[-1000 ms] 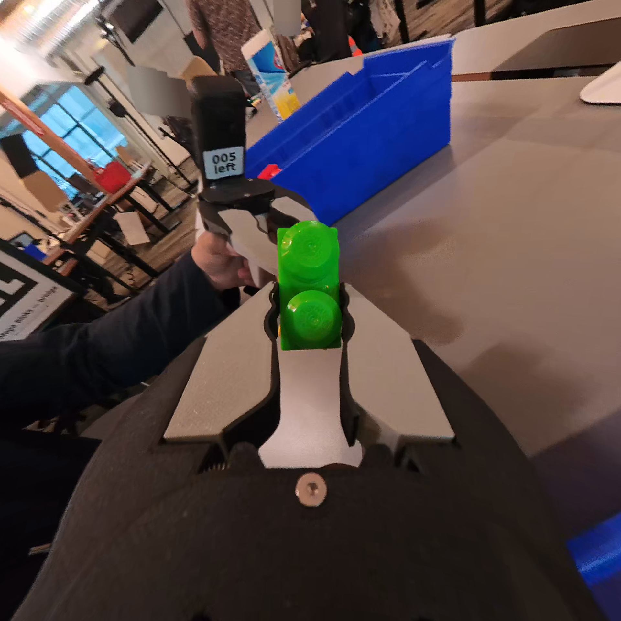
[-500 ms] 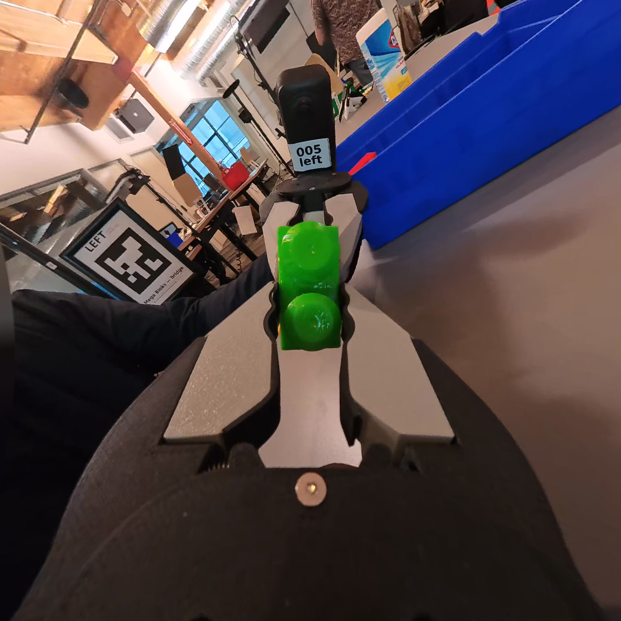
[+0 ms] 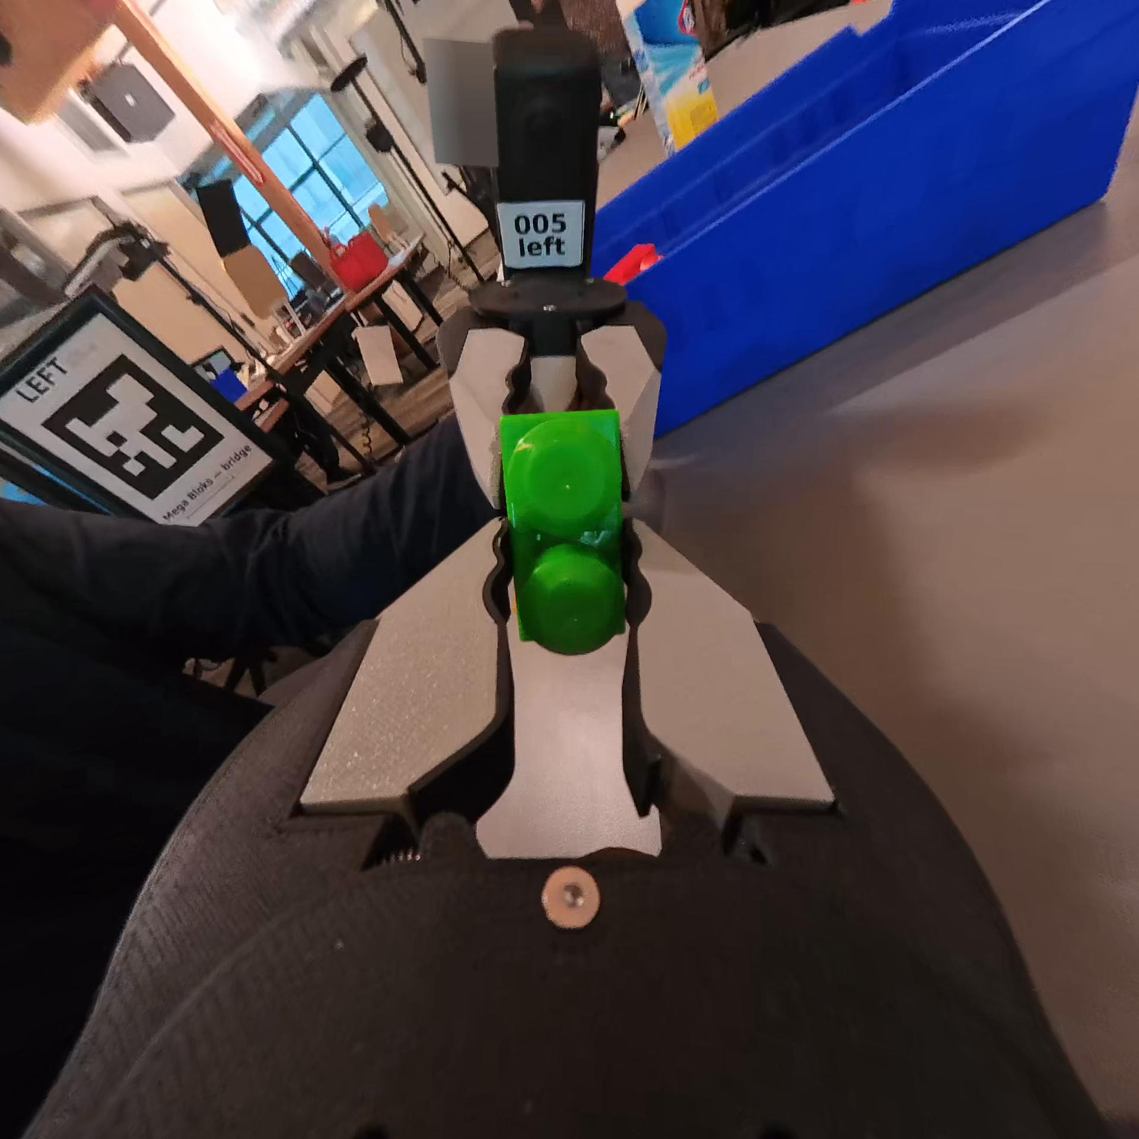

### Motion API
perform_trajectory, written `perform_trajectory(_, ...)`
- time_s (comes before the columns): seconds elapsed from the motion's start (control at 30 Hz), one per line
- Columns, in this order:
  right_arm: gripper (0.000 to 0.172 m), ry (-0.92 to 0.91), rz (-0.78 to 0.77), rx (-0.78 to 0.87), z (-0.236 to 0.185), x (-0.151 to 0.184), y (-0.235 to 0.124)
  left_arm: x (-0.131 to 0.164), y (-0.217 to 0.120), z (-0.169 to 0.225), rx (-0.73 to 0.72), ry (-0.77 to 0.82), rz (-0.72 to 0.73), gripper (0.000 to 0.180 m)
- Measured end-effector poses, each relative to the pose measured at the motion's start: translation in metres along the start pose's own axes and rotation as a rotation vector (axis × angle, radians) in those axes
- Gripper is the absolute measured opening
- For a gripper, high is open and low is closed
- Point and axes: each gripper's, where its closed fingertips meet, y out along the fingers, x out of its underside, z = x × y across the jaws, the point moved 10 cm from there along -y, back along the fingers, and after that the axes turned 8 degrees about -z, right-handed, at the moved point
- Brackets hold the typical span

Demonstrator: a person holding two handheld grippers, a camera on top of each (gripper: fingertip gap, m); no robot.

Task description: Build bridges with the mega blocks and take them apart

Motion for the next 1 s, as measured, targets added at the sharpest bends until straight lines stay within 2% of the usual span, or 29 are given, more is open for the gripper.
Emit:
perform_trajectory(0.17, 0.032, 0.017, 0.032, -0.017, 0.002, 0.003, 0.001, -0.001, 0.0, 0.0, -0.002, -0.006, 0.006, 0.035)
perform_trajectory(0.27, 0.032, 0.002, 0.077, -0.026, 0.001, -0.001, 0.0, -0.006, -0.002, 0.001, 0.017, 0.006, 0.08, 0.036)
perform_trajectory(0.37, 0.032, 0.014, 0.104, -0.07, -0.001, -0.003, 0.0, -0.009, -0.005, 0.004, 0.068, 0.008, 0.13, 0.039)
perform_trajectory(0.43, 0.032, 0.019, 0.119, -0.056, 0.001, -0.002, -0.005, -0.009, -0.007, 0.004, 0.044, 0.012, 0.133, 0.043)
perform_trajectory(0.47, 0.032, 0.025, 0.13, -0.046, 0.002, -0.002, -0.009, -0.009, -0.009, 0.004, 0.029, 0.004, 0.143, 0.051)
perform_trajectory(0.53, 0.032, 0.041, 0.154, -0.028, 0.005, -0.001, -0.018, -0.01, -0.014, 0.004, 0.013, 0.001, 0.179, 0.051)
perform_trajectory(0.57, 0.032, 0.052, 0.162, -0.004, 0.007, -0.001, -0.022, -0.011, -0.014, 0.005, -0.02, 0.013, 0.185, 0.056)
perform_trajectory(0.73, 0.032, 0.066, 0.16, 0.116, 0.01, -0.001, -0.029, -0.01, -0.004, 0.012, -0.262, 0.2, 0.116, 0.054)
perform_trajectory(1.0, 0.032, 0.104, 0.165, 0.257, 0.015, 0.0, -0.03, 0.004, 0.016, 0.008, -0.689, 0.528, -0.18, 0.071)
